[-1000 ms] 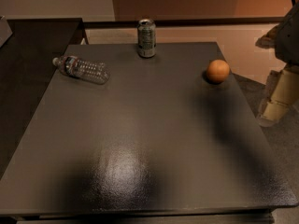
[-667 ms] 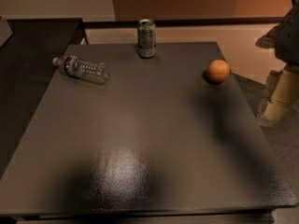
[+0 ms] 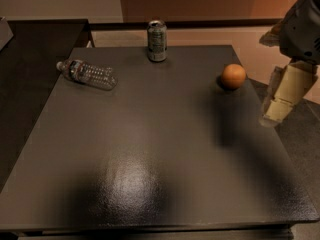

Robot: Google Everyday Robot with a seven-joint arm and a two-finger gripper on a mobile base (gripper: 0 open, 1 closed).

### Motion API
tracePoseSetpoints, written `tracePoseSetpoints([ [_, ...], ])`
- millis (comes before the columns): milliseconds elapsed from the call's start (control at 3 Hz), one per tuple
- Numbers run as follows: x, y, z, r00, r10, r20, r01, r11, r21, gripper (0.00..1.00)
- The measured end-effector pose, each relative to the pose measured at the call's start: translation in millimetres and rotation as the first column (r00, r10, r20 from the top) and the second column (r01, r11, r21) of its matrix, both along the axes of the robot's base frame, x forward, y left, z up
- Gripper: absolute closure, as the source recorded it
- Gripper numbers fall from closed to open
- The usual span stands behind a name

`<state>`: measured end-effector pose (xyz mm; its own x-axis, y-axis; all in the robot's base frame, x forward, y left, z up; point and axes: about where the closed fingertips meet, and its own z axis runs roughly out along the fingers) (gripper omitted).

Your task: Pick water bottle

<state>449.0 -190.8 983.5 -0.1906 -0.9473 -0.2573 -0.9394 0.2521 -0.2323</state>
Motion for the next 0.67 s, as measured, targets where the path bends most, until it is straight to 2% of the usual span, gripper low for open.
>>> tracePoseSetpoints([
  [667, 47.3, 58.4, -7.6, 0.9992, 0.03, 0.026, -0.032, 0.998, 0.062, 0.0],
])
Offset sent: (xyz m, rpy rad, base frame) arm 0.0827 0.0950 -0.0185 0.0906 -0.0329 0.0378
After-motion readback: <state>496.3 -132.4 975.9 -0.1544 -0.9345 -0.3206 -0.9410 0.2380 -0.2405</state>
